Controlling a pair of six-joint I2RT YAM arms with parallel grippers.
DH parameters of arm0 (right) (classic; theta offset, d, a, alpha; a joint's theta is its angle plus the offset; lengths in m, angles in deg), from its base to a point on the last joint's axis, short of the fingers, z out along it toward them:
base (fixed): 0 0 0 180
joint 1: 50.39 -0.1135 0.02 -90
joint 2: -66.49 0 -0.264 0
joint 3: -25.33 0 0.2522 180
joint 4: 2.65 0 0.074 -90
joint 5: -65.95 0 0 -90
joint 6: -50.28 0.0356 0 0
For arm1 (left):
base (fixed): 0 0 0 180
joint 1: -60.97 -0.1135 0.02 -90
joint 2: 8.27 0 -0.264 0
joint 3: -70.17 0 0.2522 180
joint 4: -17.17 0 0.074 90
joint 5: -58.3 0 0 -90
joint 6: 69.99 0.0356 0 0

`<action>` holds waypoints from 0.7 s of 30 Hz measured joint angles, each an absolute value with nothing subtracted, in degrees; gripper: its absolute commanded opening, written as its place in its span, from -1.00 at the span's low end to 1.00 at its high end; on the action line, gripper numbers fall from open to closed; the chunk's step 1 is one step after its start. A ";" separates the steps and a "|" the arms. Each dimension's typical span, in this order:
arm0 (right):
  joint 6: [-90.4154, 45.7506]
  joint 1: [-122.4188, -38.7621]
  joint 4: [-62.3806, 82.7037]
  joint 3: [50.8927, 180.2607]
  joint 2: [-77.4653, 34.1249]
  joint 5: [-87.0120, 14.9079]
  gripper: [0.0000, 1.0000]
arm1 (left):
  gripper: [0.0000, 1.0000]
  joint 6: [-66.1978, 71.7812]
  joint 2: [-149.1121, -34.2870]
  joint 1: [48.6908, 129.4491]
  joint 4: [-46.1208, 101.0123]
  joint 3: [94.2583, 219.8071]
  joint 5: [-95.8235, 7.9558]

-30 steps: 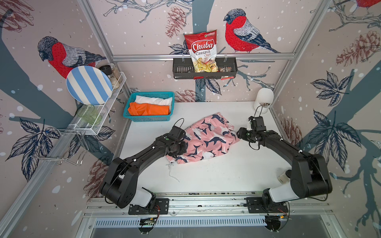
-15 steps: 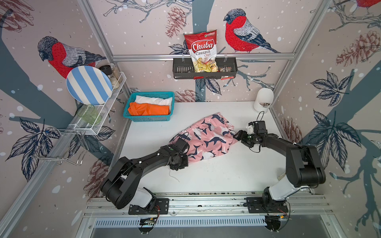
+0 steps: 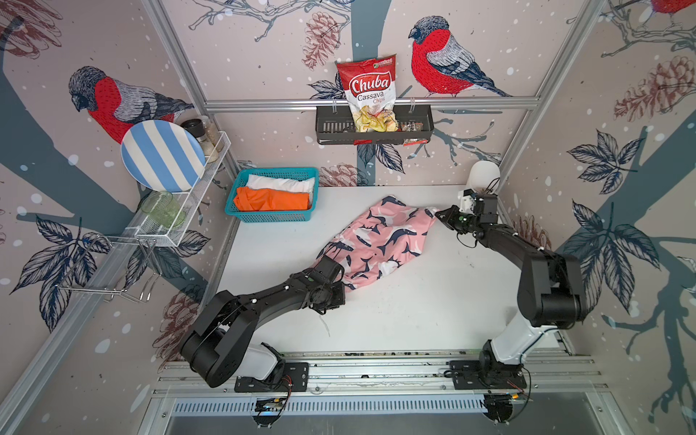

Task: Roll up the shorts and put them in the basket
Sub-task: Adjust the shorts at the center of the board.

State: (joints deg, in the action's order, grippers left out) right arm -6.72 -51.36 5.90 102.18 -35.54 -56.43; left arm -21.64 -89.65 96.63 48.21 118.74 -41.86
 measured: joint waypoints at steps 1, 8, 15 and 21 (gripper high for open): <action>-6.72 -51.08 5.57 102.18 -37.51 -56.26 -1.00 | -1.00 -21.72 -89.44 96.85 47.62 118.41 -41.94; -6.90 -49.44 5.40 105.02 -48.64 -53.75 -0.55 | -1.00 -24.04 -89.94 105.40 46.48 120.27 -45.09; -11.62 -53.00 12.39 106.48 -35.57 -40.37 0.04 | -0.93 -23.98 -86.77 105.64 53.01 133.23 -43.41; -14.53 -64.72 17.72 101.87 -26.56 -38.27 0.05 | -0.95 -17.13 -93.74 93.29 58.50 145.18 -36.63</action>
State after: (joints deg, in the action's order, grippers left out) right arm -14.53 -64.72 17.72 101.87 -26.56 -38.27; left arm -17.13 -93.74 93.29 58.50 145.18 -36.63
